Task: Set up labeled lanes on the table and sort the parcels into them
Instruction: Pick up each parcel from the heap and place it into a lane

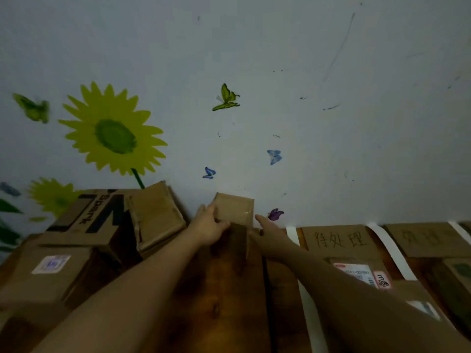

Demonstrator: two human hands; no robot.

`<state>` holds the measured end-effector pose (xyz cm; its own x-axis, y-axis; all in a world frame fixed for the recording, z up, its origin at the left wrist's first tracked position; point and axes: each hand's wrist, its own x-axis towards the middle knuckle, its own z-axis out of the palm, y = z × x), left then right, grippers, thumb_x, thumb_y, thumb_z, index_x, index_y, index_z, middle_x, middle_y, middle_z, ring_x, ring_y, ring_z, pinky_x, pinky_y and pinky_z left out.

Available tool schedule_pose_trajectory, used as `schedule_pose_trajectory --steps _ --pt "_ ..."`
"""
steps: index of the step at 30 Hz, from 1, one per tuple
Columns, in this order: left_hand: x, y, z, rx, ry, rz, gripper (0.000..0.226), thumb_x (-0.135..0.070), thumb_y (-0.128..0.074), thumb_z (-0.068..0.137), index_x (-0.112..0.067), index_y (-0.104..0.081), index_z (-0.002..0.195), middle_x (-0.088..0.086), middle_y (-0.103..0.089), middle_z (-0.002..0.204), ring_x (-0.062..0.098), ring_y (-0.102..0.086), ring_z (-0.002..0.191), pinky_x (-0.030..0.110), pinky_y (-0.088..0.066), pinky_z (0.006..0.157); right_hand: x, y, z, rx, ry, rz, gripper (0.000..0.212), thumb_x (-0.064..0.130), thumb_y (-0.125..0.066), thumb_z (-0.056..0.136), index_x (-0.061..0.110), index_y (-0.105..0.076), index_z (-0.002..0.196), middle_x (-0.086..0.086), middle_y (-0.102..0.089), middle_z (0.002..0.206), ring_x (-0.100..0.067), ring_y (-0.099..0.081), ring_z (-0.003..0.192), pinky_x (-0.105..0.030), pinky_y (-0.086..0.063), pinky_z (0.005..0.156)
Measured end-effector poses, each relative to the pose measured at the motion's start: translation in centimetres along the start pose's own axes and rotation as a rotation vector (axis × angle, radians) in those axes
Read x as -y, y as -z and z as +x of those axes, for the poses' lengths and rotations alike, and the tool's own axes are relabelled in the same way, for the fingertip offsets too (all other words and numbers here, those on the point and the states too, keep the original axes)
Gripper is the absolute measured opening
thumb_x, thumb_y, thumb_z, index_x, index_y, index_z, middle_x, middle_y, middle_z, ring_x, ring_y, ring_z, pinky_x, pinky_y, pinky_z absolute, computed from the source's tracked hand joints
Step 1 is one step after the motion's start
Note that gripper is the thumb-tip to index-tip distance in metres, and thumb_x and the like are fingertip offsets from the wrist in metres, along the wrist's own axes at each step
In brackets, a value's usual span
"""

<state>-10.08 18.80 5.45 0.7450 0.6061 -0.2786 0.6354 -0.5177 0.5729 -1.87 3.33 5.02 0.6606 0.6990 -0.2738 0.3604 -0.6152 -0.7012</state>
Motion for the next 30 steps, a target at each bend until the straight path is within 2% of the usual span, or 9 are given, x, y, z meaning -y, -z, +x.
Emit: schedule_pose_trajectory --steps 3,5,8,12,17,20,23,27,30 --pt "0.4 -0.4 2.9 0.021 0.018 -0.045 0.075 -0.032 -0.054 0.093 -0.013 -0.010 0.151 0.015 -0.013 0.155 0.033 -0.031 0.136 0.039 -0.031 0.110 0.9 -1.2 1.9 -0.045 -0.082 0.144 0.050 0.018 -0.036 0.103 0.004 -0.019 0.148 -0.018 -0.028 0.152 -0.032 -0.035 0.135 -0.032 -0.036 0.102" --pt "0.5 -0.7 4.0 0.071 -0.001 -0.074 0.064 -0.025 -0.050 0.094 -0.009 -0.019 0.147 0.017 -0.026 0.148 0.032 -0.039 0.128 0.040 -0.036 0.107 1.1 -2.1 2.9 -0.047 -0.174 0.301 0.056 0.021 -0.037 0.103 0.007 -0.011 0.151 -0.015 -0.023 0.155 -0.031 -0.030 0.139 -0.035 -0.033 0.106" --pt "0.5 -0.8 3.8 0.052 0.086 -0.096 0.070 -0.033 -0.052 0.093 -0.009 -0.016 0.148 0.017 -0.029 0.145 0.034 -0.042 0.125 0.034 -0.041 0.094 1.0 -2.9 3.3 -0.076 -0.246 0.423 0.051 0.023 -0.041 0.102 0.008 -0.022 0.147 -0.017 -0.036 0.146 -0.031 -0.042 0.129 -0.040 -0.039 0.102" --pt "0.8 -1.5 1.7 0.134 0.084 -0.109 0.062 -0.044 -0.044 0.096 -0.005 -0.032 0.143 0.017 -0.038 0.145 0.032 -0.043 0.127 0.036 -0.039 0.101 -0.3 -3.1 2.0 -0.076 -0.316 0.393 0.062 0.035 -0.046 0.097 0.016 -0.019 0.149 -0.013 -0.041 0.142 -0.028 -0.050 0.115 -0.038 -0.051 0.088" --pt "0.2 -1.8 -3.3 0.095 0.107 -0.485 0.053 -0.045 -0.050 0.092 -0.016 -0.037 0.135 0.013 -0.047 0.131 0.029 -0.052 0.109 0.040 -0.050 0.086 -1.5 -1.8 -1.6 -0.140 -0.170 0.365 0.054 0.018 -0.059 0.091 0.016 -0.030 0.136 -0.007 -0.048 0.120 -0.020 -0.054 0.097 -0.037 -0.056 0.082" --pt "-0.9 -2.0 -6.8 0.024 0.186 -0.766 0.045 -0.056 -0.041 0.092 -0.018 -0.045 0.117 0.012 -0.054 0.114 0.029 -0.056 0.102 0.045 -0.052 0.082 -0.9 0.0 -4.7 -0.172 -0.105 0.468 0.040 0.037 -0.058 0.092 0.016 -0.038 0.120 -0.004 -0.050 0.113 -0.019 -0.056 0.095 -0.031 -0.055 0.068" --pt "-2.0 -2.5 -10.1 -0.108 0.136 -0.802 0.034 -0.043 -0.052 0.092 -0.017 -0.048 0.114 0.010 -0.057 0.116 0.025 -0.057 0.102 0.042 -0.051 0.086 -0.8 1.5 -7.6 -0.242 -0.019 0.442 0.029 0.045 -0.047 0.096 0.016 -0.044 0.103 -0.002 -0.055 0.102 -0.012 -0.056 0.087 -0.022 -0.045 0.058" --pt "-3.5 -3.2 -14.8 -0.117 0.008 -0.912 0.038 -0.017 -0.056 0.093 -0.022 -0.047 0.129 -0.002 -0.060 0.104 0.014 -0.059 0.093 0.024 -0.053 0.066 -1.7 2.8 -11.3 -0.264 0.116 0.422 0.022 0.034 -0.058 0.093 0.022 -0.044 0.106 0.010 -0.054 0.100 -0.007 -0.057 0.091 -0.027 -0.056 0.073" --pt "-4.1 -3.1 -17.9 -0.190 -0.083 -0.912 0.047 -0.007 -0.060 0.089 -0.024 -0.046 0.131 -0.005 -0.059 0.103 0.017 -0.061 0.098 0.025 -0.053 0.074 -2.0 3.5 -14.2 -0.257 0.185 0.416 0.033 0.027 -0.063 0.089 0.030 -0.041 0.113 0.017 -0.054 0.098 -0.008 -0.058 0.094 -0.034 -0.057 0.083"
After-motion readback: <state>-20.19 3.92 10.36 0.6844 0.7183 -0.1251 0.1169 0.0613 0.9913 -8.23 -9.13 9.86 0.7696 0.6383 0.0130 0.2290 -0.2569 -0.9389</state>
